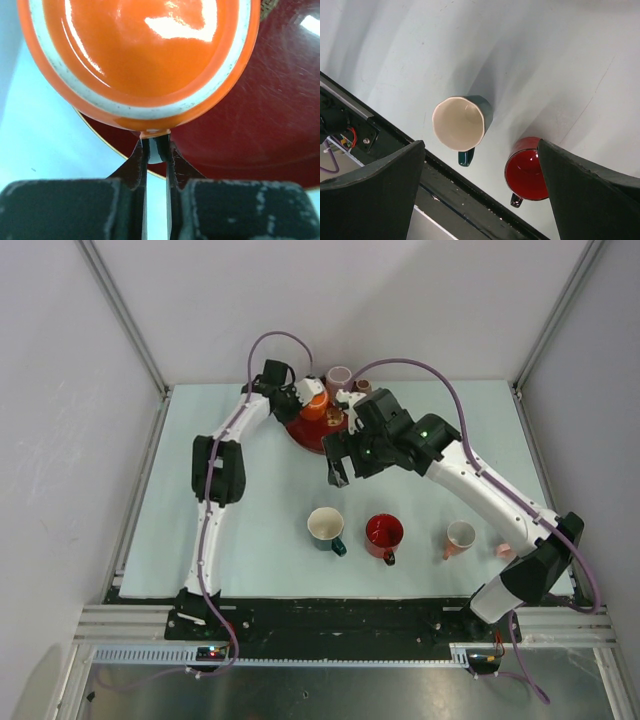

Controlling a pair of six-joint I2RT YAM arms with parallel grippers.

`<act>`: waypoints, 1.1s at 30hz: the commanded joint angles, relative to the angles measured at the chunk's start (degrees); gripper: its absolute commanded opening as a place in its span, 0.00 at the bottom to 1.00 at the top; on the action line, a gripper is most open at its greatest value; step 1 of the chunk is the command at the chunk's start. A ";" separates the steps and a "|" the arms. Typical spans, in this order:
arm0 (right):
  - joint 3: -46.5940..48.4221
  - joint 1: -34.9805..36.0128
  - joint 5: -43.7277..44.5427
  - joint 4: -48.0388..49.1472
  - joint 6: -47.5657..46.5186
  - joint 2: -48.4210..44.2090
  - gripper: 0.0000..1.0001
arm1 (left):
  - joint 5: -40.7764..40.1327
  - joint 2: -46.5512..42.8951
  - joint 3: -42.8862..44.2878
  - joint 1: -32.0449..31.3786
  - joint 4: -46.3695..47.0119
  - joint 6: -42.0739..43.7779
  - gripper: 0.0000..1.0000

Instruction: Turn the mug right side up

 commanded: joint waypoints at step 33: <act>-8.49 -21.02 -23.63 96.34 46.76 12.33 0.99 | 44.72 -39.90 -12.96 -0.54 0.78 -61.24 0.00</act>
